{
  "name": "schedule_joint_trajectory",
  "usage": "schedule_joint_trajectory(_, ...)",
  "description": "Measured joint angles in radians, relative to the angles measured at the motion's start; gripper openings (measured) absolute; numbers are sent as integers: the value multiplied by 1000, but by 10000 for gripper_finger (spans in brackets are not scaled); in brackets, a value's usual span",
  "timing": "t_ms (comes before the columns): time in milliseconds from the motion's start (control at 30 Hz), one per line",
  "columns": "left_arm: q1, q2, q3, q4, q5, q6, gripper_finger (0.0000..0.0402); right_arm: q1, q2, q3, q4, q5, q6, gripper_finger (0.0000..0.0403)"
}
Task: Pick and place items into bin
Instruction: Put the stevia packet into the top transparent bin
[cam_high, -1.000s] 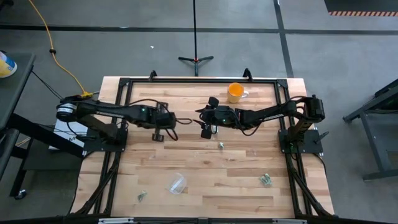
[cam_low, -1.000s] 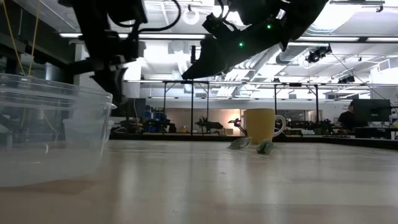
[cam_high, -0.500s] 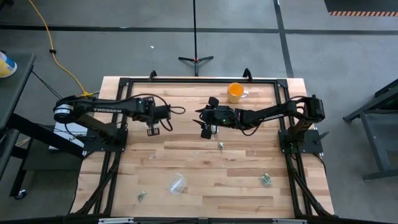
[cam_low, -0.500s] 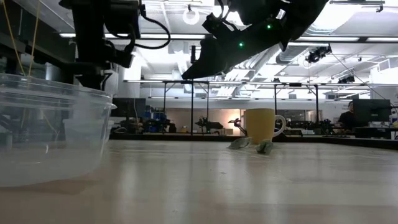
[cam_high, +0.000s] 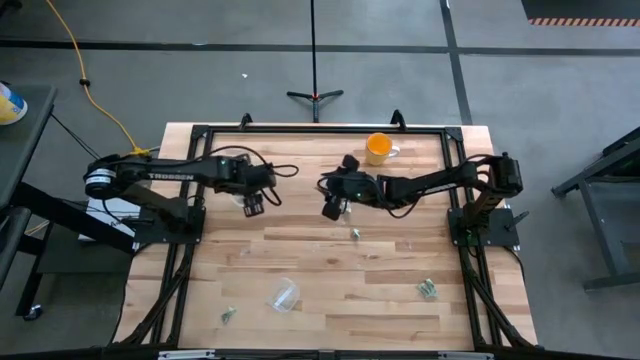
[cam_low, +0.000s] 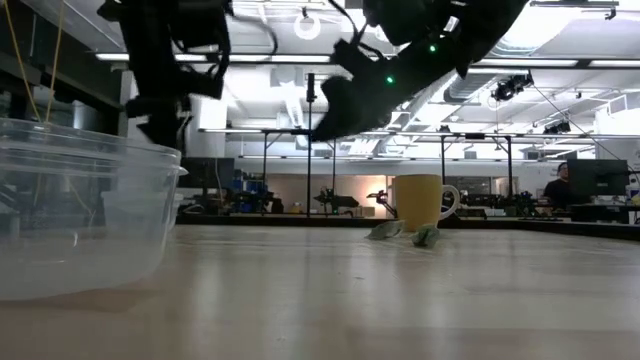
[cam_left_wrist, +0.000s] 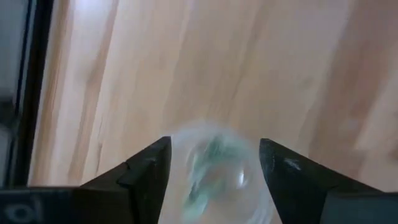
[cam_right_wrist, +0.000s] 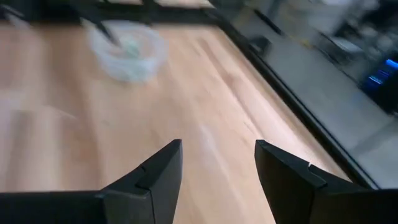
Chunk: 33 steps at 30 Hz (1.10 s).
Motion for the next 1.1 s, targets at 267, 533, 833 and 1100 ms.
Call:
schedule_joint_trajectory(267,2,-103,-55,338,294,200,247,-7,-62,0,-252,-46,-22,193)
schedule_joint_trajectory(533,3,-119,-57,362,332,225,220,-3,-74,0,-517,-341,-131,193)
schedule_joint_trajectory(833,3,-119,-57,337,324,229,211,52,-20,-4,-561,-307,-276,192)
schedule_joint_trajectory(1100,3,-119,-57,321,323,229,211,46,40,-4,-546,-114,-286,192)
